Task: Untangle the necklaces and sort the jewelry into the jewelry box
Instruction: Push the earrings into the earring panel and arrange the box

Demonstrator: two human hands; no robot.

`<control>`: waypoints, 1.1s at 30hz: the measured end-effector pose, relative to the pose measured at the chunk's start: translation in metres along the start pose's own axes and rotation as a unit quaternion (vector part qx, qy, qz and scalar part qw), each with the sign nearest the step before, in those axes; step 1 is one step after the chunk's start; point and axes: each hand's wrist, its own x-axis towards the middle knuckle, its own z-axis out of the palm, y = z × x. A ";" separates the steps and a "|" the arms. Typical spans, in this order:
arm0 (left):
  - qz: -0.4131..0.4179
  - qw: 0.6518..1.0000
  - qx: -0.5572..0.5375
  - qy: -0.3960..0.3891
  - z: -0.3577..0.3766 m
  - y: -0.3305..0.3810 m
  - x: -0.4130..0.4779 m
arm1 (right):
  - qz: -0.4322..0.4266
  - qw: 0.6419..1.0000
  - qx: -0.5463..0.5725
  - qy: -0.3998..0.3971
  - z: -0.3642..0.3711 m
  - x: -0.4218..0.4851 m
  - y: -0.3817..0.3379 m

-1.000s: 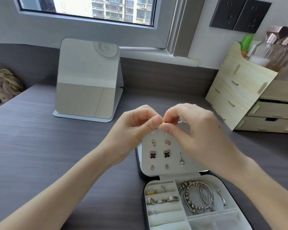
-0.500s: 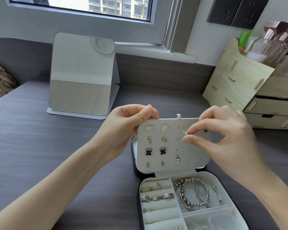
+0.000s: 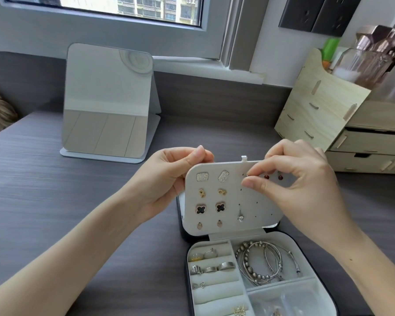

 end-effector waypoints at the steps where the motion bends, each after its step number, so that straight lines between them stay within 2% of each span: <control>1: -0.002 1.000 0.002 -0.001 0.000 0.000 -0.001 | 0.001 1.000 0.003 0.000 0.000 0.000 0.000; 11: -0.006 0.999 0.004 -0.035 0.000 -0.003 0.000 | -0.026 0.996 -0.075 0.036 -0.002 0.001 -0.003; 14: 0.001 0.998 0.010 -0.055 0.000 -0.003 -0.001 | -0.017 0.995 -0.095 0.022 -0.008 0.004 -0.001; 20: 0.013 0.992 0.031 -0.121 -0.001 -0.003 -0.004 | 0.017 0.999 0.032 -0.036 -0.017 -0.001 0.001; 25: -0.002 0.990 0.089 -0.106 0.009 -0.003 -0.004 | 0.010 0.997 0.081 -0.008 -0.014 -0.018 0.003; 33: -0.051 0.971 0.131 -0.192 0.031 -0.004 0.004 | -0.062 0.991 0.112 0.050 -0.011 -0.043 0.003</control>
